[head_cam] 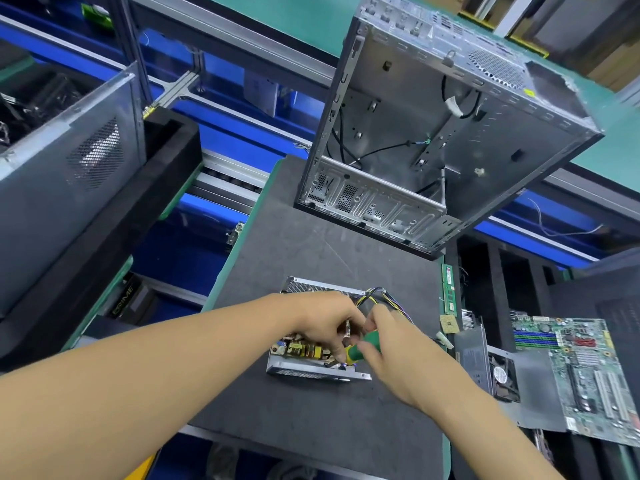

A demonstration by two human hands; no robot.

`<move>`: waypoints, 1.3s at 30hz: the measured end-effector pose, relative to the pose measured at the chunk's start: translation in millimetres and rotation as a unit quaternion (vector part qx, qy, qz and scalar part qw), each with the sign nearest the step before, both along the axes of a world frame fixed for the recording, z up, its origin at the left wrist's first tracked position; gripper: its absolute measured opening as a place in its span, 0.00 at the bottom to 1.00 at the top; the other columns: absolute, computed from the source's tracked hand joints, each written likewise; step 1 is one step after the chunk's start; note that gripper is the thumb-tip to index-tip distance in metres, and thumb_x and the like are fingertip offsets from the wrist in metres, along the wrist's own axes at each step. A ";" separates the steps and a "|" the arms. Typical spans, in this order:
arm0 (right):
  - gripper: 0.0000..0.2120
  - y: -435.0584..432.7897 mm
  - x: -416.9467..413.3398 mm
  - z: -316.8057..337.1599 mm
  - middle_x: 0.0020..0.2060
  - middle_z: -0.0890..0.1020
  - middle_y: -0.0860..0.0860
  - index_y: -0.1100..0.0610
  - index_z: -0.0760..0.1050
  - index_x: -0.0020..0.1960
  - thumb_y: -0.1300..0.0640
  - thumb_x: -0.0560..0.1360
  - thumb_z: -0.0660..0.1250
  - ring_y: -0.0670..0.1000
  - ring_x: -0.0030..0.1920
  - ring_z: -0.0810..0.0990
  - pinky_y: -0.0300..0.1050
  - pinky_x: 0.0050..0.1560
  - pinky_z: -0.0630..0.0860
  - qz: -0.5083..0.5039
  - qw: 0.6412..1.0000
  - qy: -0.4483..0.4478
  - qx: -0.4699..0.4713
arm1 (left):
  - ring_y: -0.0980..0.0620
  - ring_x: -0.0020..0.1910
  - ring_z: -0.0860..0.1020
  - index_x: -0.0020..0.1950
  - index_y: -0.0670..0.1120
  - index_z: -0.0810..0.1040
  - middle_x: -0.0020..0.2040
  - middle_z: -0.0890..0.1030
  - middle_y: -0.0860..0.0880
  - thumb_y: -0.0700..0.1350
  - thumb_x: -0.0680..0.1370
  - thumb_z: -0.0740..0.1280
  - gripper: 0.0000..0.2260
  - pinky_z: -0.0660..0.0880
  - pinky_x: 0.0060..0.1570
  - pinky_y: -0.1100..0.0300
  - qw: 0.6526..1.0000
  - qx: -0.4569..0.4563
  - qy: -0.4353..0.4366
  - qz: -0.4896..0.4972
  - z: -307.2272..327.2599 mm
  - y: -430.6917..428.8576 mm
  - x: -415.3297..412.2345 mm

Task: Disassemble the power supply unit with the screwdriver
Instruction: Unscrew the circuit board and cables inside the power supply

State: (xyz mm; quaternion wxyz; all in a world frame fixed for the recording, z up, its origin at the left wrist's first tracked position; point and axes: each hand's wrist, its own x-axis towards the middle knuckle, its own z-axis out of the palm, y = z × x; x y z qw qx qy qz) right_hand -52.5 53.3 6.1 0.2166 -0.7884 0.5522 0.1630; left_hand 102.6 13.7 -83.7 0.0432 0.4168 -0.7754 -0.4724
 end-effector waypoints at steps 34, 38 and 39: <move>0.05 -6.3 -3.5 -2.7 0.49 0.71 0.47 0.48 0.65 0.52 0.54 0.78 0.61 0.50 0.46 0.69 0.47 0.45 0.69 -0.005 1.000 -0.015 0.023 | 0.50 0.34 0.72 0.53 0.49 0.80 0.35 0.77 0.48 0.45 0.72 0.77 0.12 0.69 0.36 0.59 0.999 0.028 0.008 -0.014 -4.7 -6.6 -4.2; 0.09 -4.7 -3.0 -0.3 0.51 0.69 0.47 0.48 0.65 0.53 0.54 0.76 0.63 0.50 0.49 0.71 0.48 0.50 0.72 0.003 0.998 -0.033 0.054 | 0.63 0.30 0.73 0.41 0.55 0.73 0.33 0.74 0.57 0.43 0.69 0.79 0.16 0.64 0.29 0.71 1.000 0.017 0.010 0.005 -5.3 -5.7 -4.9; 0.10 -3.6 -1.9 0.3 0.50 0.72 0.46 0.48 0.64 0.51 0.48 0.76 0.64 0.50 0.48 0.71 0.46 0.47 0.71 -0.011 0.998 -0.041 0.051 | 0.66 0.30 0.73 0.41 0.53 0.73 0.32 0.74 0.60 0.42 0.69 0.79 0.16 0.65 0.30 0.72 1.000 0.013 0.012 0.006 -5.7 -4.2 -6.2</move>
